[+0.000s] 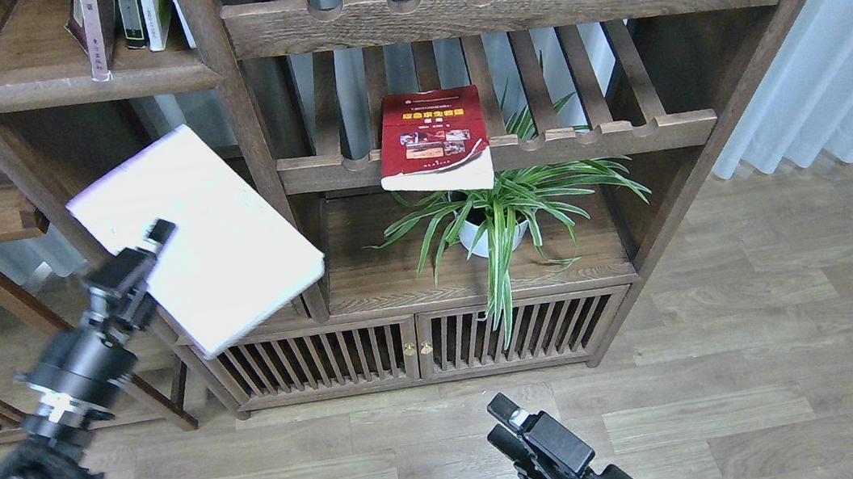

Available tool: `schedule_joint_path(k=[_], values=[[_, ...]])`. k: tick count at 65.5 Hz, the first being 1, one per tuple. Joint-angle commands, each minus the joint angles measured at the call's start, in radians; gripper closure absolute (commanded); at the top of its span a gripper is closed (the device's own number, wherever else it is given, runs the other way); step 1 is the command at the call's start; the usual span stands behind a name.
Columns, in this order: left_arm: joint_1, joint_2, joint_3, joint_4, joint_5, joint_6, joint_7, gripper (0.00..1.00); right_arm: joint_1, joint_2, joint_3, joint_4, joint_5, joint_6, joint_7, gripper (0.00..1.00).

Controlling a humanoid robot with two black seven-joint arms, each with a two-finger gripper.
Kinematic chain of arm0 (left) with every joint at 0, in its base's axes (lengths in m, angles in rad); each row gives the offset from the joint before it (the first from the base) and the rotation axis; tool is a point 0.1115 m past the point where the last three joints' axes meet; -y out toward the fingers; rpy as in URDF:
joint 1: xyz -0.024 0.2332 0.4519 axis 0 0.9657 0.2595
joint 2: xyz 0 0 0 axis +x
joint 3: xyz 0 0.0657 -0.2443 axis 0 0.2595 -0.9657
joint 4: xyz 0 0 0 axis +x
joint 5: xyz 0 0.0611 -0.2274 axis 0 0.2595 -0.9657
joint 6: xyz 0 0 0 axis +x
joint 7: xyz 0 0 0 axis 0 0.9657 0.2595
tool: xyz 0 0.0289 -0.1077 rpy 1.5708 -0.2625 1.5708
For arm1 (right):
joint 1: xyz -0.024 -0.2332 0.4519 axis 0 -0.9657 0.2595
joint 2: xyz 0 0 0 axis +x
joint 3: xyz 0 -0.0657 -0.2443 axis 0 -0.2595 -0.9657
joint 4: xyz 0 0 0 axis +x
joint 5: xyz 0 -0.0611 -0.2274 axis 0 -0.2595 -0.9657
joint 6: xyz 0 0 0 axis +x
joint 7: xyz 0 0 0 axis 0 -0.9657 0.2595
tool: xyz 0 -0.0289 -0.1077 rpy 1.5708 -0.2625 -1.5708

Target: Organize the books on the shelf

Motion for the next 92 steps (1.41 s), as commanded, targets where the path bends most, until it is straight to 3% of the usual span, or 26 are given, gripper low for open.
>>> schedule_joint_path(k=[1,8,12,28,40,92], values=[[-0.081,0.06,-0.047,0.002,0.002,0.0,0.003,0.93,0.006,0.003,0.0,-0.003,0.0,0.0,0.001,0.08],[-0.117,0.117,-0.072,0.016,0.01,0.0,0.02,0.93,0.006,0.003,0.0,-0.005,0.002,0.0,0.001,0.08],[-0.17,0.137,-0.098,0.077,0.065,0.0,0.054,0.93,0.006,0.003,0.001,-0.005,0.003,0.0,0.003,0.08],[-0.312,0.139,-0.093,0.14,0.211,0.0,0.066,0.92,0.009,0.007,0.001,-0.005,0.003,0.0,0.003,0.08],[-0.451,0.135,-0.055,0.232,0.293,0.0,0.141,0.92,0.01,0.007,0.001,-0.003,0.005,0.0,0.003,0.08],[-0.77,0.063,0.02,0.566,0.579,0.0,0.14,0.91,0.014,0.009,0.014,-0.002,0.006,0.0,0.005,0.08]])
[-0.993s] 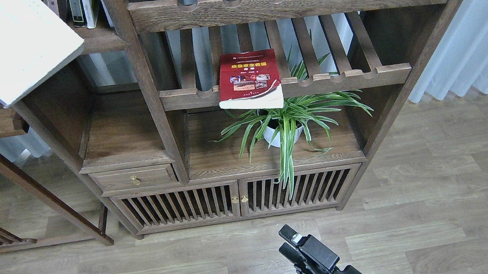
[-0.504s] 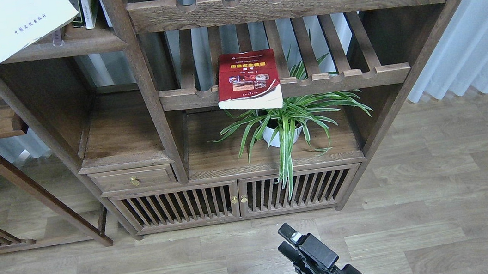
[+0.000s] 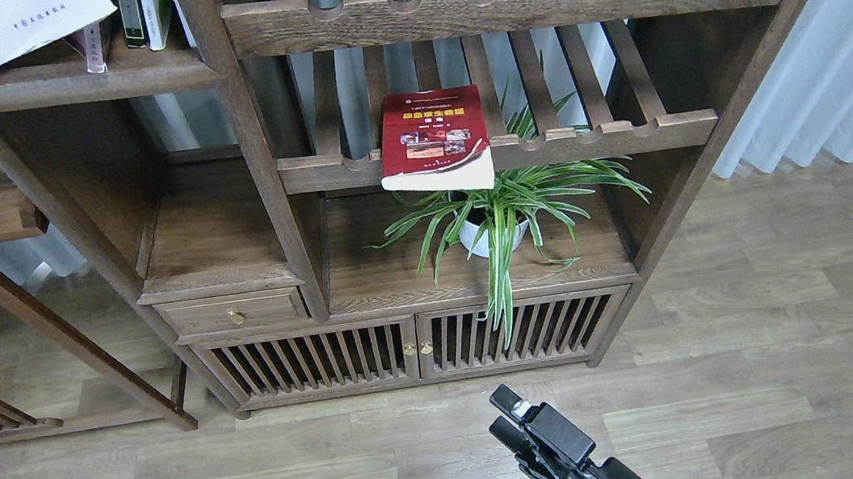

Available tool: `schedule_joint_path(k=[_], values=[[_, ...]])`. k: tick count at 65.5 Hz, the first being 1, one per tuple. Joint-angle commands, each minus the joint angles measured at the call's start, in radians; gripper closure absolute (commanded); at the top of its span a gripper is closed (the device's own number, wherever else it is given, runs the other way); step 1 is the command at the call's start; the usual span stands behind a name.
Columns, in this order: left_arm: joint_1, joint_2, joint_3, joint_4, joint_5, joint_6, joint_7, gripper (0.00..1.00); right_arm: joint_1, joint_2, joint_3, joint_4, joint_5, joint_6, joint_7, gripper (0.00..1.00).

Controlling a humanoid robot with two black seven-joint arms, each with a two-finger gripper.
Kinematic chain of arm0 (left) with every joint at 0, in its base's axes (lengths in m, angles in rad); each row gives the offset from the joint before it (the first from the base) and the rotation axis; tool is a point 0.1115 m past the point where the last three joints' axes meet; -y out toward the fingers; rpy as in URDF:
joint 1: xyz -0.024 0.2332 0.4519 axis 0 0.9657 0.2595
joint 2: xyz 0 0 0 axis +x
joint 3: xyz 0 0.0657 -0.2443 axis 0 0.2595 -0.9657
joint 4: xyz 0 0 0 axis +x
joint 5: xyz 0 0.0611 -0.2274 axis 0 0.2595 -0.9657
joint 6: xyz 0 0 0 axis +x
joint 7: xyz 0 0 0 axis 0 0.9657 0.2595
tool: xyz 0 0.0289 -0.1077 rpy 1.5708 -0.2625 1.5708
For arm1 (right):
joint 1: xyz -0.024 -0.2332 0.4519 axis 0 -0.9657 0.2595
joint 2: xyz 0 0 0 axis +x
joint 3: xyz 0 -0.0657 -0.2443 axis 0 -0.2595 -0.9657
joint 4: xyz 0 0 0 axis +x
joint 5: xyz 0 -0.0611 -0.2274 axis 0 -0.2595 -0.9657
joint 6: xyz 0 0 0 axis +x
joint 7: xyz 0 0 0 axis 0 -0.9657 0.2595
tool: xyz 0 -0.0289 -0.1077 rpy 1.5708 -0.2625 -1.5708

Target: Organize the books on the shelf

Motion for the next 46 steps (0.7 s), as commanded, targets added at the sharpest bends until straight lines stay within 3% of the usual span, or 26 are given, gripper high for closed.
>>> schedule_joint_path(k=[1,27,46], values=[[-0.037,-0.027,0.011,0.037,0.003,0.0,-0.002,0.91,0.0,0.001,0.0,0.0,0.0,0.0,0.0,0.08],[-0.192,-0.059,0.097,0.182,0.012,0.0,0.005,0.9,0.0,0.001,0.002,0.001,0.0,0.0,0.0,0.08],[-0.22,-0.049,0.14,0.245,0.033,0.0,0.035,0.88,0.0,0.001,0.002,0.004,0.003,0.0,0.0,0.08]])
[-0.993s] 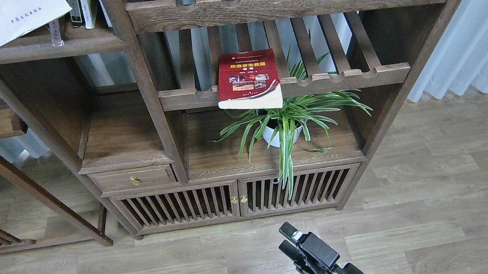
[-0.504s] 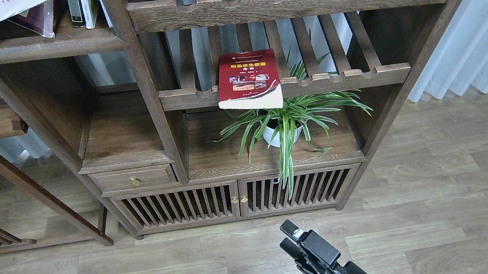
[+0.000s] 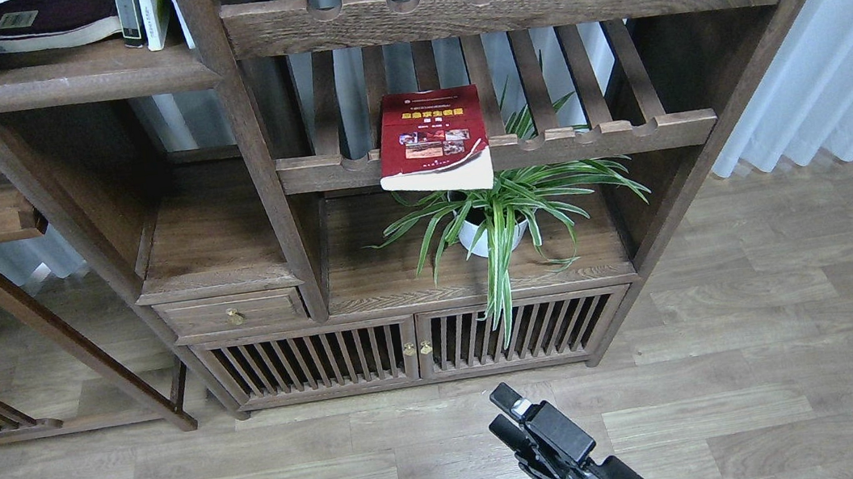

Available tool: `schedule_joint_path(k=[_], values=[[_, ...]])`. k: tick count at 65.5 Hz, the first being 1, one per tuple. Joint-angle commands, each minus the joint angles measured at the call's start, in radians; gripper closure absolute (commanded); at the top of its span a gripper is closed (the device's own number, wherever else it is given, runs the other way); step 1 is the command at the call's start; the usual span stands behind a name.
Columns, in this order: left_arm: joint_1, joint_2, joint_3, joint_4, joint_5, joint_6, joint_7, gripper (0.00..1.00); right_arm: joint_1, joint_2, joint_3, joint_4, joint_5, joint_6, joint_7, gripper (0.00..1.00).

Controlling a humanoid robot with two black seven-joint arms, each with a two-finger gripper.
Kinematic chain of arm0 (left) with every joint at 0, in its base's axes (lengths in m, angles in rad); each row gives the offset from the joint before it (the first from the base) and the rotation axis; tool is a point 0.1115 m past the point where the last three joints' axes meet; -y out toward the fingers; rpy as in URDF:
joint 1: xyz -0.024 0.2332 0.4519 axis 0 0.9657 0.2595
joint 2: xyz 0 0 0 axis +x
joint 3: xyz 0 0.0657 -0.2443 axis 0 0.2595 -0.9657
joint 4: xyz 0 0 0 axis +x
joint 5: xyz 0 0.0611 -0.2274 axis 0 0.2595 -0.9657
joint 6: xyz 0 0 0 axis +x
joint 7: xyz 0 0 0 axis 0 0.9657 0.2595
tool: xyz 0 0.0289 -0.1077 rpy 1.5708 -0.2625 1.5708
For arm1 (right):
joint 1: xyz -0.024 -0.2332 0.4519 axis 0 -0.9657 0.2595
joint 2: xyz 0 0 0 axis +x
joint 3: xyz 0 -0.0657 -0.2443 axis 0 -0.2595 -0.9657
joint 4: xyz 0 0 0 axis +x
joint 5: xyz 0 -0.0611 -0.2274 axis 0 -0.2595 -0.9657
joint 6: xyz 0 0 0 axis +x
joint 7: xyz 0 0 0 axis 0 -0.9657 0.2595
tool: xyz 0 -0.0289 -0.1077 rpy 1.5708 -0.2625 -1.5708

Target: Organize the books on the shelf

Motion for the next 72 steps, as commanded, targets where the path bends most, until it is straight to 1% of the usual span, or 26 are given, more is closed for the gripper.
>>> schedule_joint_path(k=[1,11,18,19,20,29,42,48,50,51,53,54,57,58,59,60,61,62,64,65,66,69,70,72], values=[[-0.021,-0.003,0.021,0.035,0.001,0.0,0.005,0.88,0.0,0.0,0.0,0.001,0.001,0.0,0.0,0.08],[-0.08,-0.012,0.055,0.101,0.008,0.0,0.006,0.88,0.009,0.005,0.0,0.001,0.001,0.0,0.001,0.08],[-0.131,-0.031,0.058,0.167,0.055,0.0,0.022,0.88,0.015,0.009,0.001,0.002,0.001,0.0,0.002,0.08],[-0.134,-0.032,0.058,0.173,0.06,0.0,0.022,0.87,0.017,0.009,0.0,0.002,0.001,0.0,0.002,0.08],[-0.158,-0.04,0.063,0.211,0.075,0.0,0.022,0.86,0.021,0.015,0.001,0.002,0.003,0.0,0.002,0.08],[-0.211,-0.074,0.107,0.303,0.074,0.0,0.02,0.84,0.04,0.015,0.0,0.002,0.003,0.0,0.002,0.08],[-0.257,-0.126,0.153,0.382,0.075,0.0,0.016,0.84,0.069,0.015,-0.006,0.001,0.009,0.0,0.002,0.08],[-0.289,-0.147,0.184,0.431,0.075,0.0,0.011,0.8,0.074,0.015,-0.008,0.001,0.009,0.0,0.002,0.08],[-0.301,-0.161,0.195,0.448,0.075,0.0,0.01,0.75,0.074,0.015,-0.009,0.001,0.009,0.0,0.002,0.08],[-0.314,-0.173,0.205,0.463,0.075,0.0,0.008,0.7,0.074,0.015,-0.009,0.001,0.009,0.0,0.002,0.08],[-0.323,-0.184,0.215,0.475,0.075,0.0,0.007,0.65,0.074,0.015,-0.009,0.001,0.009,0.0,0.002,0.08],[-0.335,-0.199,0.225,0.49,0.075,0.0,0.005,0.58,0.074,0.015,-0.011,0.001,0.009,0.0,0.002,0.08],[-0.352,-0.219,0.244,0.513,0.075,0.0,0.0,0.47,0.074,0.015,-0.012,0.001,0.009,0.0,0.002,0.08],[-0.361,-0.232,0.259,0.524,0.074,0.0,-0.009,0.39,0.074,0.015,-0.012,0.001,0.009,0.0,0.002,0.08],[-0.364,-0.235,0.262,0.526,0.075,0.0,-0.012,0.38,0.074,0.015,-0.012,0.001,0.009,0.0,0.002,0.08],[-0.367,-0.241,0.274,0.53,0.074,0.0,-0.026,0.33,0.074,0.015,-0.012,0.001,0.009,0.0,0.002,0.08],[-0.369,-0.242,0.277,0.53,0.073,0.0,-0.03,0.31,0.074,0.015,-0.012,0.001,0.009,0.0,0.002,0.08],[-0.37,-0.245,0.282,0.53,0.073,0.0,-0.044,0.28,0.074,0.015,-0.012,0.001,0.009,0.0,0.002,0.08],[-0.372,-0.247,0.287,0.53,0.072,0.004,-0.062,0.24,0.074,0.015,-0.012,0.001,0.009,0.0,0.002,0.08],[-0.373,-0.249,0.291,0.527,0.07,0.018,-0.078,0.2,0.074,0.015,-0.011,0.001,0.009,0.0,0.002,0.08],[-0.373,-0.249,0.293,0.527,0.069,0.019,-0.081,0.18,0.074,0.015,-0.011,0.001,0.009,0.0,0.002,0.08],[-0.375,-0.25,0.293,0.524,0.066,0.018,-0.102,0.09,0.074,0.015,-0.009,0.001,0.009,0.0,0.002,0.08],[-0.374,-0.252,0.297,0.515,0.064,0.013,-0.115,0.0,0.074,0.015,-0.006,0.001,0.009,0.0,0.002,0.08],[-0.366,-0.252,0.297,0.501,0.063,0.001,-0.118,0.0,0.074,0.015,-0.005,0.001,0.009,0.0,0.002,0.08]])
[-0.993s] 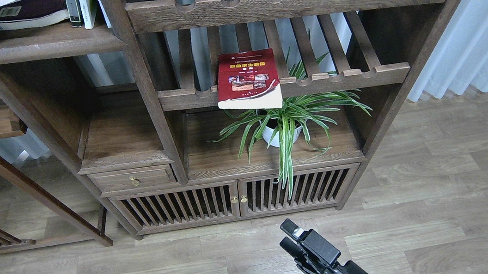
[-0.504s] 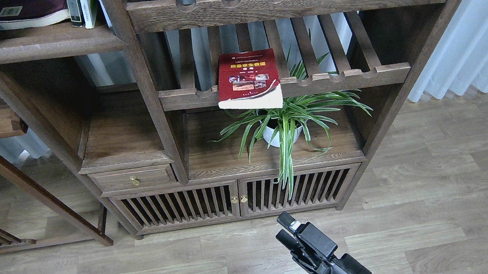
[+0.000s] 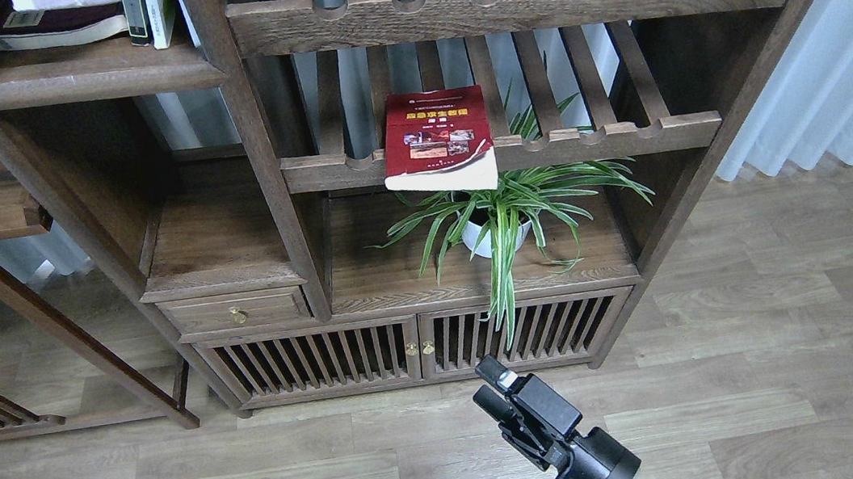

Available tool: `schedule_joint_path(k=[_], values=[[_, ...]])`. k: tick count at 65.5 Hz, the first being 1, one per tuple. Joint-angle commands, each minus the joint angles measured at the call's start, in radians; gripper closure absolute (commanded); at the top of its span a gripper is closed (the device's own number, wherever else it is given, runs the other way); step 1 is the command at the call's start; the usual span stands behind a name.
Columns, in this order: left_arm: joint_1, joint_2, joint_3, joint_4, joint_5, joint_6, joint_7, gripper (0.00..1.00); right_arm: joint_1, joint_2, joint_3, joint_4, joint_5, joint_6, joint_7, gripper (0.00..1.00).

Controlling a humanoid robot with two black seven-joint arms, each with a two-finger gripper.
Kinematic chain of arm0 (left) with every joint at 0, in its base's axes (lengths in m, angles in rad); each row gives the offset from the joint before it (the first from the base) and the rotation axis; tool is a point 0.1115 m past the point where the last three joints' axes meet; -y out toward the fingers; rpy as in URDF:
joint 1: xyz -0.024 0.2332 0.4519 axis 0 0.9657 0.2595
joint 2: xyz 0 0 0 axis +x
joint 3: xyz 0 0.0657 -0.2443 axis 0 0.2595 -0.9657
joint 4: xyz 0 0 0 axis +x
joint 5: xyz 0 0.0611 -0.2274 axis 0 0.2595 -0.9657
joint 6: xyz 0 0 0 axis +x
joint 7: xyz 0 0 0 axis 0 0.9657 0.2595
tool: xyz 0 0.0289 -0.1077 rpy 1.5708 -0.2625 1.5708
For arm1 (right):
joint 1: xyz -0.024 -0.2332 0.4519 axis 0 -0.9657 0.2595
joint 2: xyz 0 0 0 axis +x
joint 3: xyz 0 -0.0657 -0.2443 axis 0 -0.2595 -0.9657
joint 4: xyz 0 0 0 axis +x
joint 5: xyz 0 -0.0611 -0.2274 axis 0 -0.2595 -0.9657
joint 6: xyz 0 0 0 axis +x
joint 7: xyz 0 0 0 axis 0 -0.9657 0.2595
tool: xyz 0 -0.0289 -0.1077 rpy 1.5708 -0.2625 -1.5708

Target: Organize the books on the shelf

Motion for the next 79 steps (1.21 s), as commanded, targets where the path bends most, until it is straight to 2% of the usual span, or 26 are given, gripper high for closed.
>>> schedule_joint_path(k=[1,7,20,31,46,56,60,70,73,74,76,77,79], values=[[0.009,-0.003,0.007,-0.029,-0.007,-0.014,-0.036,0.0,0.0,0.0,0.006,0.0,0.0,0.0,0.0,0.08],[0.03,0.022,-0.001,-0.062,-0.016,-0.014,-0.049,0.0,0.0,0.0,0.007,0.0,0.0,0.0,0.0,0.08],[0.093,0.094,0.002,-0.099,-0.024,-0.014,-0.128,0.0,0.0,0.0,0.007,0.0,0.0,0.0,0.0,0.08],[0.196,0.167,-0.01,-0.217,-0.024,-0.014,-0.131,0.0,0.0,0.0,0.009,0.0,0.0,0.0,0.0,0.08],[0.294,0.175,-0.042,-0.288,-0.025,-0.014,-0.13,0.0,0.0,0.0,0.01,0.0,0.0,0.0,0.0,0.08],[0.316,0.172,-0.044,-0.319,-0.024,-0.014,-0.122,0.08,0.0,0.0,0.01,0.0,0.0,0.0,0.0,0.08],[0.314,0.168,-0.044,-0.32,-0.024,-0.014,-0.118,0.15,0.0,0.0,0.01,0.0,0.0,0.0,0.0,0.08],[0.29,0.163,-0.04,-0.32,-0.024,-0.014,-0.11,0.42,0.0,0.0,0.01,0.0,0.0,0.0,0.0,0.08],[0.287,0.161,-0.04,-0.32,-0.025,-0.014,-0.099,0.56,0.0,0.0,0.01,0.002,0.0,0.0,0.0,0.08],[0.285,0.16,-0.044,-0.32,-0.028,-0.014,-0.096,0.66,0.0,0.0,0.01,0.0,0.0,0.0,0.0,0.08],[0.285,0.157,-0.045,-0.32,-0.035,-0.014,-0.096,0.77,0.0,0.0,0.01,0.002,0.0,0.0,0.0,0.08],[0.285,0.154,-0.047,-0.32,-0.048,-0.014,-0.102,0.87,0.0,0.0,0.01,0.0,0.0,0.0,0.0,0.08],[0.284,0.151,-0.048,-0.32,-0.067,-0.014,-0.099,0.92,0.0,0.0,0.01,0.002,0.0,0.0,0.0,0.08]])
